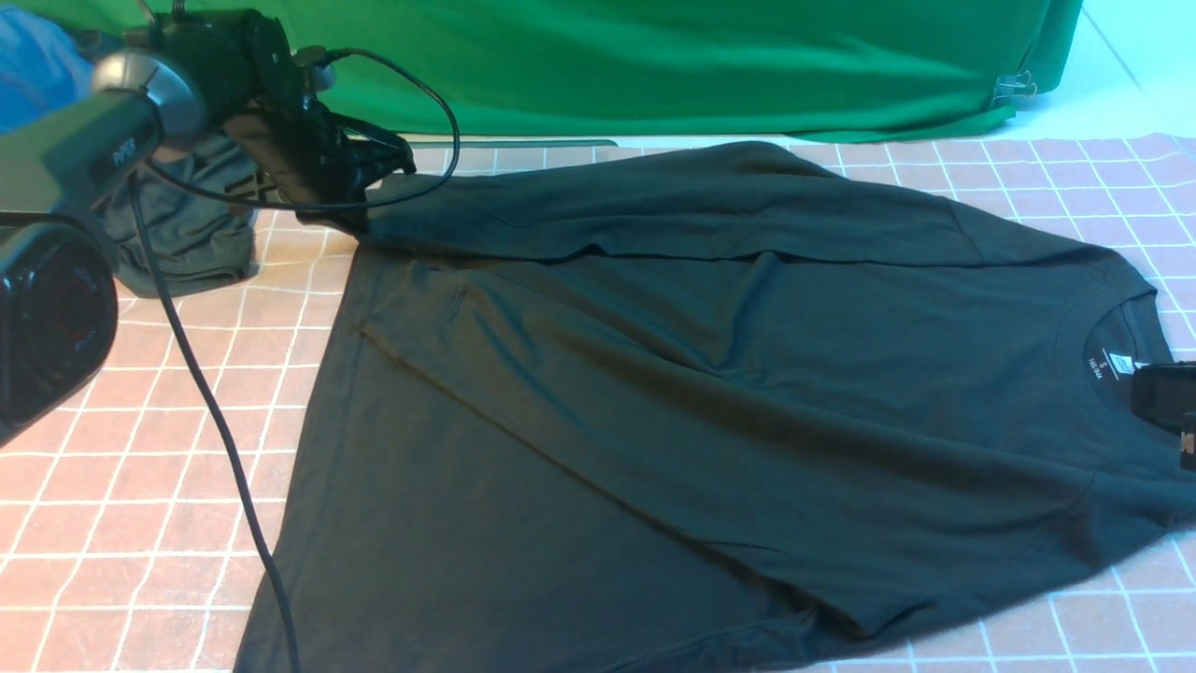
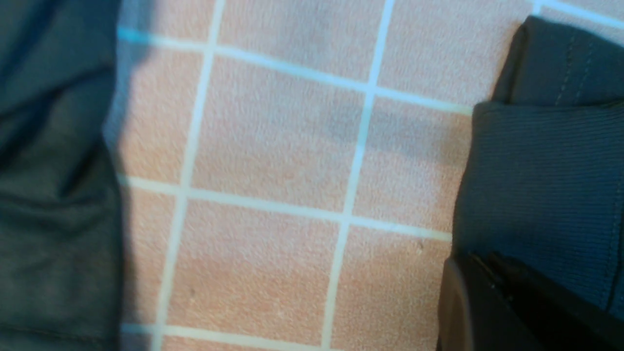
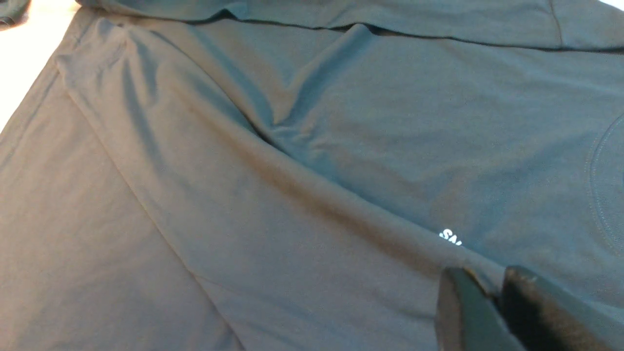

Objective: Fold a long-sleeved shirt over a pink coffee tablecloth.
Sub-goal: 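Fold the left side of the dark shirt inward over its body with the left gripper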

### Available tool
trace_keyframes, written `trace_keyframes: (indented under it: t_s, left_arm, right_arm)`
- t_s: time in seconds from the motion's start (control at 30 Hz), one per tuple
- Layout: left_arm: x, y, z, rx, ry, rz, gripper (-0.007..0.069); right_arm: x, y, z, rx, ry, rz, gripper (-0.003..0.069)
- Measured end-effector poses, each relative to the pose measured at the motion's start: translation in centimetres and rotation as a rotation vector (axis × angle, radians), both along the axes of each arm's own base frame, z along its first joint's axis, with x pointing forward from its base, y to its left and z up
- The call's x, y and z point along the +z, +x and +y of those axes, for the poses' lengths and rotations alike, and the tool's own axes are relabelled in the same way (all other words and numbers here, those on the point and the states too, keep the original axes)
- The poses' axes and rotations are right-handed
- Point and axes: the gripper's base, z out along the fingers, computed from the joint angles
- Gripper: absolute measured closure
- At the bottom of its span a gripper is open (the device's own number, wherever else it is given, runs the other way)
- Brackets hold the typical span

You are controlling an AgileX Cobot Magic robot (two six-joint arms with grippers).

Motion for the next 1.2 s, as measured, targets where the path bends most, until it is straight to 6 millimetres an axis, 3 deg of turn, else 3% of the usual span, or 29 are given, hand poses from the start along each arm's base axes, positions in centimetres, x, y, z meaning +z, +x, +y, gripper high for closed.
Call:
trace_keyframes:
  t_s: [0.27,0.7,1.03,1.2]
  left_arm:
    - [1.1,-0.3,0.0,-0.003,0.003,0.014,0.0598]
    - [8.9,-3.8,-0.7,-0.030,-0.071,0.050,0.0598]
    - [9.7,-5.5,-1.3,-0.058,-0.128,0.142,0.0598]
    - [10.2,-7.6,-2.8,-0.092,-0.109,0.175,0.0598]
  right_arm:
    - [0.0,0.0,0.0,-0.001,0.000,-0.003,0.0515]
    - [0.0,0.0,0.0,-0.001,0.000,-0.003,0.0515]
    - [0.0,0.0,0.0,0.002,-0.003,-0.004,0.0515]
    - [0.0,0.0,0.0,0.002,-0.003,-0.004,0.0515]
